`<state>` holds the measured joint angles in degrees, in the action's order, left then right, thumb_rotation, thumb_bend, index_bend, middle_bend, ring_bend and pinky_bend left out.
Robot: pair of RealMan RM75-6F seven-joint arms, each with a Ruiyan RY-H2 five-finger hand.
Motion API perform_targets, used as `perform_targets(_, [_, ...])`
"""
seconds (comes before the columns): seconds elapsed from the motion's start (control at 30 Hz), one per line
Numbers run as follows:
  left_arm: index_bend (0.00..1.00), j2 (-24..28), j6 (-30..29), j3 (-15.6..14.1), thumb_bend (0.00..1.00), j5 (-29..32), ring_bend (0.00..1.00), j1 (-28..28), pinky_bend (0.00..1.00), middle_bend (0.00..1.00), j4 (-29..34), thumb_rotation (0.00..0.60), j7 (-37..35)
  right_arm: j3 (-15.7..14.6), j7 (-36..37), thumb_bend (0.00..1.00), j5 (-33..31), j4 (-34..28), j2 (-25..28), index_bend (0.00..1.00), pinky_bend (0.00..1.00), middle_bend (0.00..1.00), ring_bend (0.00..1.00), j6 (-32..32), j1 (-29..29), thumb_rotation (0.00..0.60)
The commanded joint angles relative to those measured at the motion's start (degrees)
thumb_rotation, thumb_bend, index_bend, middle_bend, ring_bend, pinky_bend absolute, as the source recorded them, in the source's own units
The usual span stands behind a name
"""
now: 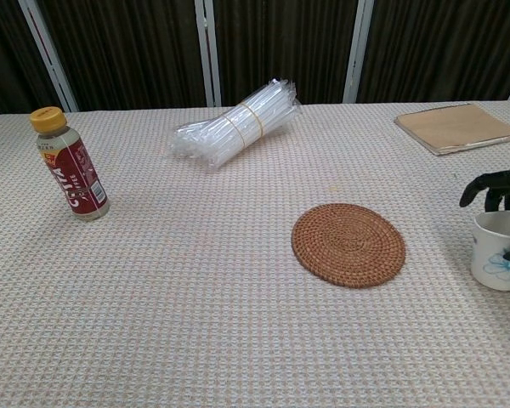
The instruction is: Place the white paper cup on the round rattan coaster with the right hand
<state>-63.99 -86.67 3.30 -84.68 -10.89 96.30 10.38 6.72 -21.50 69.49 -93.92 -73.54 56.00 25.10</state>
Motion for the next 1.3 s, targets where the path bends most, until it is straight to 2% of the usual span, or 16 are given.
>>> perform_targets(0.03, [0.00, 0.1, 0.1, 0.1, 0.00, 0.1, 0.00, 0.0, 0.00, 0.00, 0.0, 0.600, -0.2, 0.1, 0.9, 0.23, 0.6, 0.6, -0.8, 0.27, 0.38, 0.43, 0.40, 0.7, 0.2, 0.600])
perform_targets(0.13, [0.00, 0.2, 0.2, 0.2, 0.00, 0.0, 0.00, 0.0, 0.00, 0.00, 0.0, 0.600, -0.7, 0.1, 1.5, 0.23, 2.1, 0.4, -0.9, 0.27, 0.38, 0.43, 0.40, 1.8, 0.2, 0.600])
perform_targets(0.33, [0.00, 0.3, 1.0, 0.6, 0.00, 0.4, 0.00, -0.1, 0.00, 0.00, -0.2, 0.600, -1.2, 0.7, 3.1, 0.23, 5.9, -4.4, 0.8, 0.27, 0.38, 0.43, 0.39, 3.9, 0.9, 0.600])
perform_targets(0.53, [0.00, 0.3, 2.0, 1.2, 0.00, 1.7, 0.00, -0.4, 0.00, 0.00, -0.5, 0.600, -1.5, 3.1, -0.8, 0.24, 7.4, -7.1, -0.9, 0.27, 0.38, 0.43, 0.37, 3.1, 4.9, 0.600])
perform_targets(0.83, [0.00, 0.5, 3.6, 2.3, 0.00, 4.1, 0.00, -0.7, 0.00, 0.00, -0.9, 0.600, -2.3, 6.5, -9.8, 0.24, -1.0, -1.8, -10.2, 0.27, 0.38, 0.43, 0.37, -1.3, 12.4, 0.600])
perform_targets(1.13, [0.00, 0.9, 4.5, 2.8, 0.00, 5.5, 0.00, -0.7, 0.00, 0.00, -1.7, 0.600, -3.5, 6.7, -13.7, 0.24, -6.2, 3.1, -15.5, 0.26, 0.38, 0.42, 0.37, -1.2, 15.4, 0.600])
perform_targets(1.2, [0.00, 1.0, 4.6, 3.0, 0.00, 5.7, 0.00, -0.7, 0.00, 0.00, -1.8, 0.600, -3.9, 6.5, -13.8, 0.17, -6.7, 3.6, -15.8, 0.21, 0.38, 0.40, 0.35, -1.1, 15.6, 0.600])
perform_targets(1.27, [0.00, 1.1, 4.7, 3.0, 0.00, 5.8, 0.00, -0.6, 0.00, 0.00, -1.9, 0.600, -4.2, 6.1, -13.7, 0.03, -6.8, 3.7, -15.8, 0.05, 0.37, 0.25, 0.26, -1.2, 15.7, 0.600])
perform_targets(1.3, [0.00, 1.2, 4.8, 3.0, 0.00, 5.9, 0.00, -0.6, 0.00, 0.00, -1.9, 0.600, -4.4, 5.8, -13.7, 0.00, -6.9, 3.4, -15.5, 0.02, 0.34, 0.17, 0.21, -1.3, 15.7, 0.600])
